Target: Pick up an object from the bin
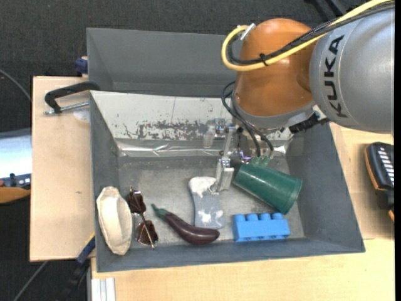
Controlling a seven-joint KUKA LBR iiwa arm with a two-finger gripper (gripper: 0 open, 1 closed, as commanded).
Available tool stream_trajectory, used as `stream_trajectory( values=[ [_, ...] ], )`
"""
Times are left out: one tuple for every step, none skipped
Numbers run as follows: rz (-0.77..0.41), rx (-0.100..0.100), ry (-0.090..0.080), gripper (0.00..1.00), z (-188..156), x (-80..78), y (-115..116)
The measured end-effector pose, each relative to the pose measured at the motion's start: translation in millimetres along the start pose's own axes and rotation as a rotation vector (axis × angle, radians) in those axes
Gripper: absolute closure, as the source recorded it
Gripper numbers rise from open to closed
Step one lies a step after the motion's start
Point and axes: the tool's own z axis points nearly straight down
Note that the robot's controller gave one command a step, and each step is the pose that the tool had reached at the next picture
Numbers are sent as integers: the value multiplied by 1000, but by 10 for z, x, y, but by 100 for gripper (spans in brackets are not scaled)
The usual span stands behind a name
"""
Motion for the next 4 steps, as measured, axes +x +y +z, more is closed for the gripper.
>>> stream_trajectory(
  values=[
    [3,-1,-9,0,-50,-14,-7],
    [-61,-2,-10,0,699,-119,-74],
    [-45,-2,-4,0,1063,-95,-139],
    [-81,-3,-16,0,1016,-175,-175]
  ],
)
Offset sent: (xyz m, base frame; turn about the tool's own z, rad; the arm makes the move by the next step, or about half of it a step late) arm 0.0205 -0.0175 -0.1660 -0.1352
